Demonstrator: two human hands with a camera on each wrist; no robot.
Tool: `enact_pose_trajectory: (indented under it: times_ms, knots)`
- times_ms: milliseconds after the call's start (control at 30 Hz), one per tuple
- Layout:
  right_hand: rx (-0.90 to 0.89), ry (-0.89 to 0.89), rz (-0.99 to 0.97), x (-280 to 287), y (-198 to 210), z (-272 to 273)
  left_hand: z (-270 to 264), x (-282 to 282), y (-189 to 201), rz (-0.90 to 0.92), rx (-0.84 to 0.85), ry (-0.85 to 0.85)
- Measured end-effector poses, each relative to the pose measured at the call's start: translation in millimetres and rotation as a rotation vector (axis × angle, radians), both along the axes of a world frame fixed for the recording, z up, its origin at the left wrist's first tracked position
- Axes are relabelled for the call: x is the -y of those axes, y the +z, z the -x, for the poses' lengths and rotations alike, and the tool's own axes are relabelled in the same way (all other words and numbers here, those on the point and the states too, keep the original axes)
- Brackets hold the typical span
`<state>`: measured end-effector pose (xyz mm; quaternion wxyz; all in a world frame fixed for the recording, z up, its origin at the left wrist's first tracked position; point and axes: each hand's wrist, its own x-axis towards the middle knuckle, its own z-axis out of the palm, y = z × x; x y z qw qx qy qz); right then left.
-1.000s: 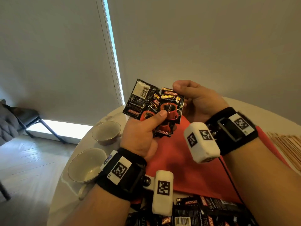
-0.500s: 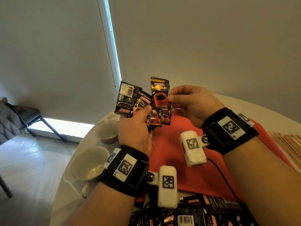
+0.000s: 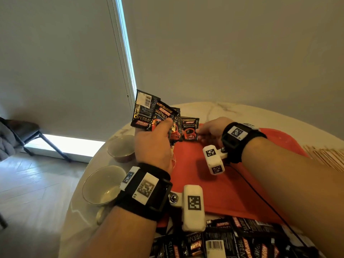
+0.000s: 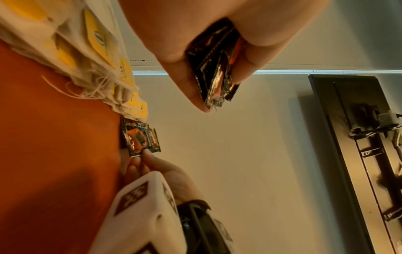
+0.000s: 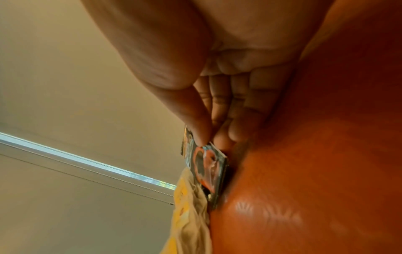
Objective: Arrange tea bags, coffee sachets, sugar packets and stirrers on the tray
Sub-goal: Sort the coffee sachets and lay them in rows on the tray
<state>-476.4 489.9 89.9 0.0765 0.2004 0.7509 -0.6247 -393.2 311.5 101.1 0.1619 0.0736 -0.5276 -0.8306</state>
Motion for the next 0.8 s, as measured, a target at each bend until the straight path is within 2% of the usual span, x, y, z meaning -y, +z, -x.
enact_pose_trajectory:
  times_ms: [233,567,700,800]
  knots:
    - [0.052,0.071,-0.049,6,3,1,-2,-1,-2,0.008,0.008,-0.003]
    - [0.03,0.05,-0.078,8,3,-4,-4,-3,1,-0.037,0.022,-0.046]
    - [-0.081,0.001,-0.074,5,15,-12,-5,-5,3,-0.065,0.035,-0.118]
    - [-0.313,0.05,0.058,5,44,-31,-8,-8,4,0.043,0.02,-0.216]
